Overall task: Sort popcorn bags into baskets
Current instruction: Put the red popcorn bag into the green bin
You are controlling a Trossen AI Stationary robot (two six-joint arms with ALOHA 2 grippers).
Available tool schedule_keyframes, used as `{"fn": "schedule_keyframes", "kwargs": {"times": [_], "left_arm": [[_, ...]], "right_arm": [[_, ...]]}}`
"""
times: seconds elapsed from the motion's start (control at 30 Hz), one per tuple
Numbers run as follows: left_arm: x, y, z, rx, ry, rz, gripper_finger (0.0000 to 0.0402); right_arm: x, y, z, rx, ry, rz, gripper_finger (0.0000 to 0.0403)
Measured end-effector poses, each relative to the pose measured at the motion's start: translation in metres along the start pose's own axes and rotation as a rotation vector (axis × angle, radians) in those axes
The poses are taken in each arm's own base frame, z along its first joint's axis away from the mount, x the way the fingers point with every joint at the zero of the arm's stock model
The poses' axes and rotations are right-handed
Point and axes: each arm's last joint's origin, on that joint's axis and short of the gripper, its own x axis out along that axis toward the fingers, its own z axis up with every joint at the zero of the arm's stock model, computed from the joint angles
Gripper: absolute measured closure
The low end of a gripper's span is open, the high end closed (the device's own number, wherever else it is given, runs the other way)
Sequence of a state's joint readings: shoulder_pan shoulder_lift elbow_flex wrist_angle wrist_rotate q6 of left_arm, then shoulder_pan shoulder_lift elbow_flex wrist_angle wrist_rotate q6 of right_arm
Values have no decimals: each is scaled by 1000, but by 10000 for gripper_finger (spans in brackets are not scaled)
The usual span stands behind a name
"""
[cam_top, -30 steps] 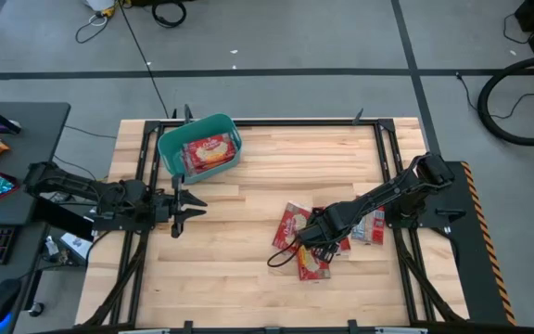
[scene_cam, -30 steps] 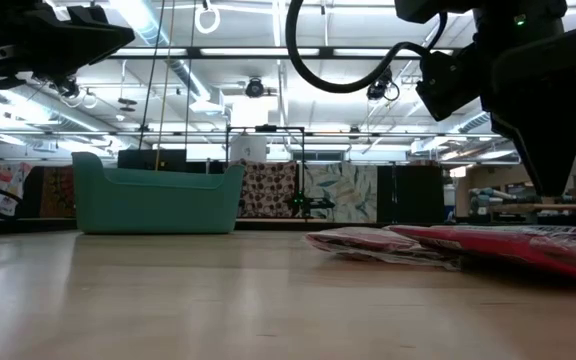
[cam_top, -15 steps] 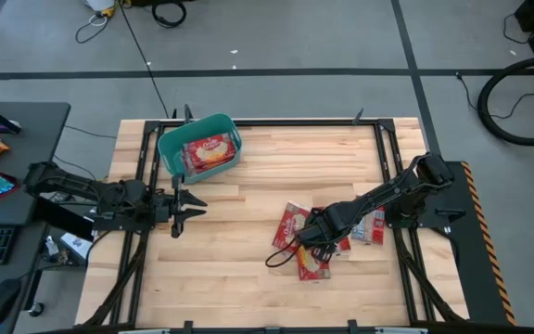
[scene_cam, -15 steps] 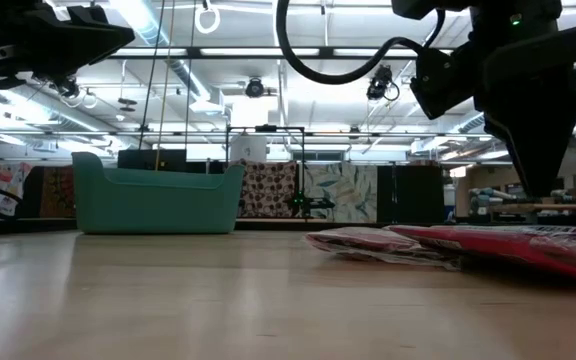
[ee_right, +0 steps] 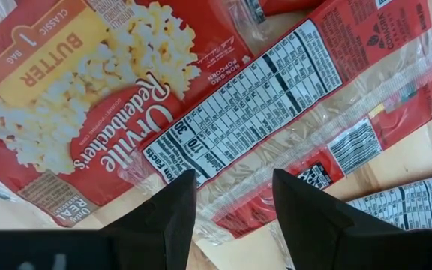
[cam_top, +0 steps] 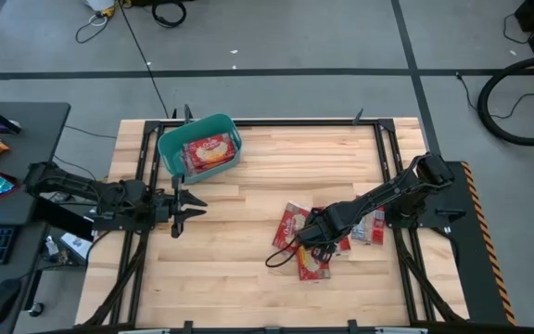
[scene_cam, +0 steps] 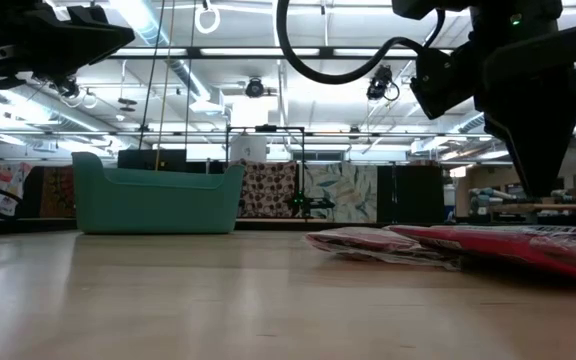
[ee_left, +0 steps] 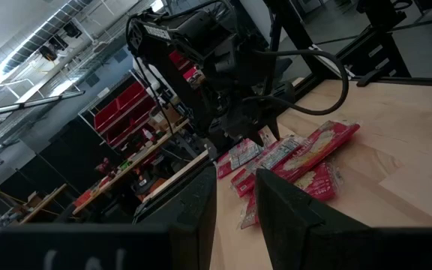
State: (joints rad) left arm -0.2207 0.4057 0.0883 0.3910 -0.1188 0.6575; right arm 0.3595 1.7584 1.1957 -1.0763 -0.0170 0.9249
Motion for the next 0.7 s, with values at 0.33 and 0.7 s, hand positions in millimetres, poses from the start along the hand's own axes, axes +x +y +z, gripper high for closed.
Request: {"fn": "schedule_keyframes", "kwargs": {"times": [0.33, 0.7], "left_arm": [[0, 0, 0, 0, 0, 0, 304], [0, 0, 0, 0, 0, 0, 304]], "right_arm": [[0, 0, 0, 8, 0, 0, 221], [0, 0, 0, 8, -1, 1, 221]]}}
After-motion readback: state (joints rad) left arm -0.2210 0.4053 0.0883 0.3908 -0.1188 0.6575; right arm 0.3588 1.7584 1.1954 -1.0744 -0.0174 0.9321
